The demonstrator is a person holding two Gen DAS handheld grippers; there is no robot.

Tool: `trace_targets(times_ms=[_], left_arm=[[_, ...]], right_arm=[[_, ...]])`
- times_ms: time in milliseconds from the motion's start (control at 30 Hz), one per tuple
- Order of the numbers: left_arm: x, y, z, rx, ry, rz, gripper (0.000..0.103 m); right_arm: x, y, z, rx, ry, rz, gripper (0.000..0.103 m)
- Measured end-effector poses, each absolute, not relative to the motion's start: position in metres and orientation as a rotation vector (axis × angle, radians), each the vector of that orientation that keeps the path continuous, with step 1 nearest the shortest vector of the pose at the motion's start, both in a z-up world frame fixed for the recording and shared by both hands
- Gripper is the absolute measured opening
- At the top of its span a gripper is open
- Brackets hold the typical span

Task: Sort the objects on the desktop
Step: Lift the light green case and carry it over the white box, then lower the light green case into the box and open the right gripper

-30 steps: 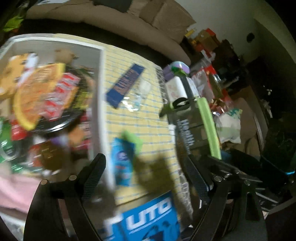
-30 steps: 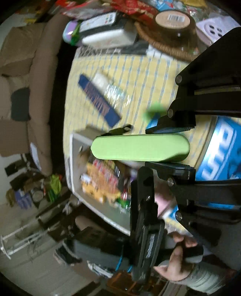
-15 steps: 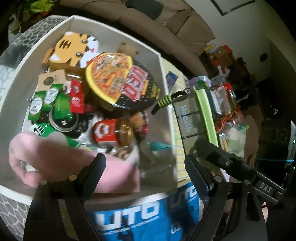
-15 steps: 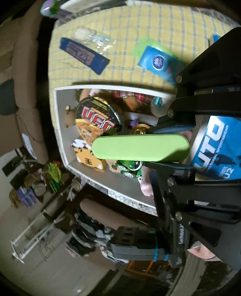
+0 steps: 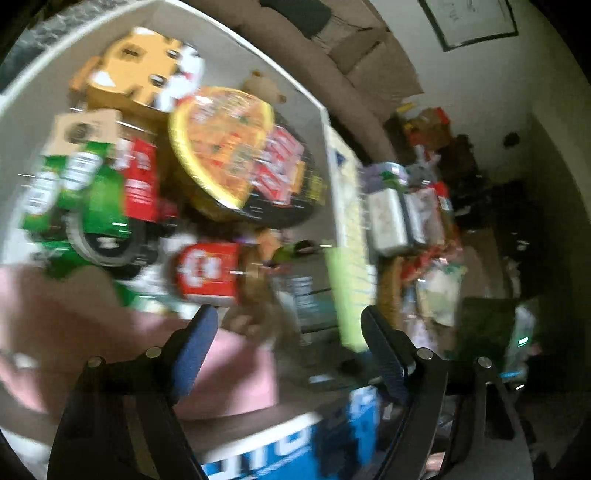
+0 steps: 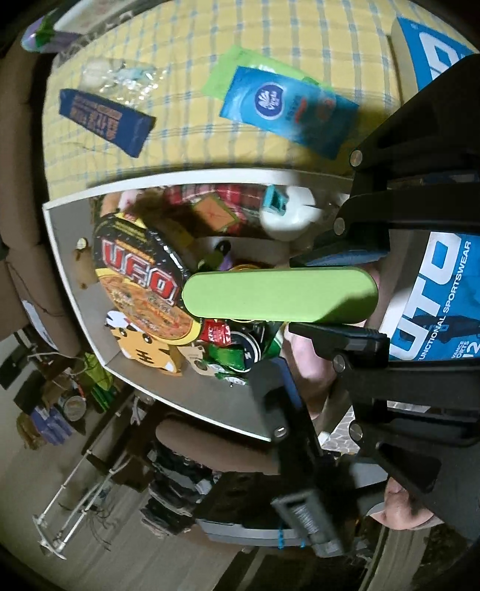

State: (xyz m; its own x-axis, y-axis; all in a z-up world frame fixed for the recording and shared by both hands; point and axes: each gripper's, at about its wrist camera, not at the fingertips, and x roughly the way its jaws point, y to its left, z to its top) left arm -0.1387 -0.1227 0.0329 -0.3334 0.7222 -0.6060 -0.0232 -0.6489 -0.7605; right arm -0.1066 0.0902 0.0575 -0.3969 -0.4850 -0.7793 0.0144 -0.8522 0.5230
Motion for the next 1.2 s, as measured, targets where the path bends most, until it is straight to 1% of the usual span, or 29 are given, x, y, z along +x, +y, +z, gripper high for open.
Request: trace_targets(times_ms=[100,133,167,200,300,400,500,567,600,633,700,733,833,867,900,933,1000,1100,1200], left_arm=[[-0.145,-0.104,0.036,-1.420,-0.859,2.020,0.081],[-0.147,-0.099,0.035,-1.428,-0.850,2.023,0.078],[-0.150,-0.096,0.033,-1.431,-0.854,2.011,0.069],[-0.152,-0.093,0.032,-1.433,-0.855,2.002,0.045],[-0.158,-0.087,0.029,-1.434,-0.855,2.001,0.046],[-0.164,-0.078,0.032,-1.448,-0.814,2.019,0.046],[-0.172,-0.066,0.035,-1.475,-0.734,2.049,0.046],[-0.180,-0.059,0.034,-1.511,-0.625,2.113,0.044],[-0.183,-0.057,0.033,-1.533,-0.578,2.136,0.046],[-0.184,-0.057,0.032,-1.546,-0.549,2.147,0.045],[-0.185,-0.056,0.030,-1.555,-0.500,2.158,0.046],[-0.185,-0.053,0.030,-1.561,-0.470,2.164,0.046],[-0.182,-0.041,0.030,-1.578,-0.367,2.200,0.045],[-0.181,-0.037,0.031,-1.579,-0.344,2.205,0.046],[-0.179,-0.035,0.033,-1.573,-0.341,2.203,0.054],[-0.176,-0.036,0.037,-1.550,-0.373,2.197,0.071],[-0.171,-0.043,0.047,-1.517,-0.408,2.221,0.087],[-0.161,-0.059,0.064,-1.479,-0.480,2.235,0.087],[-0.148,-0.075,0.075,-1.460,-0.499,2.256,0.087]], right_arm=[[-0.103,0.087,0.053,1.491,-0.658,-2.287,0.025],[-0.102,0.086,0.052,1.485,-0.663,-2.281,0.025],[-0.101,0.084,0.052,1.476,-0.670,-2.273,0.025],[-0.100,0.083,0.053,1.469,-0.675,-2.269,0.025],[-0.100,0.086,0.053,1.464,-0.679,-2.288,0.025],[-0.104,0.094,0.052,1.464,-0.706,-2.282,0.025],[-0.109,0.102,0.050,1.469,-0.742,-2.279,0.025],[-0.114,0.107,0.045,1.500,-0.760,-2.275,0.029],[-0.116,0.109,0.042,1.534,-0.752,-2.291,0.031],[-0.116,0.111,0.040,1.546,-0.747,-2.299,0.034],[-0.113,0.115,0.040,1.527,-0.745,-2.302,0.033],[-0.111,0.116,0.042,1.518,-0.727,-2.312,0.035],[-0.106,0.111,0.049,1.513,-0.577,-2.378,0.036],[-0.106,0.109,0.051,1.508,-0.563,-2.375,0.036],[-0.105,0.107,0.053,1.506,-0.544,-2.373,0.036],[-0.103,0.105,0.055,1.500,-0.520,-2.377,0.036],[-0.100,0.101,0.060,1.489,-0.475,-2.393,0.036],[-0.096,0.096,0.068,1.479,-0.396,-2.424,0.036],[-0.091,0.092,0.076,1.464,-0.334,-2.447,0.036]])
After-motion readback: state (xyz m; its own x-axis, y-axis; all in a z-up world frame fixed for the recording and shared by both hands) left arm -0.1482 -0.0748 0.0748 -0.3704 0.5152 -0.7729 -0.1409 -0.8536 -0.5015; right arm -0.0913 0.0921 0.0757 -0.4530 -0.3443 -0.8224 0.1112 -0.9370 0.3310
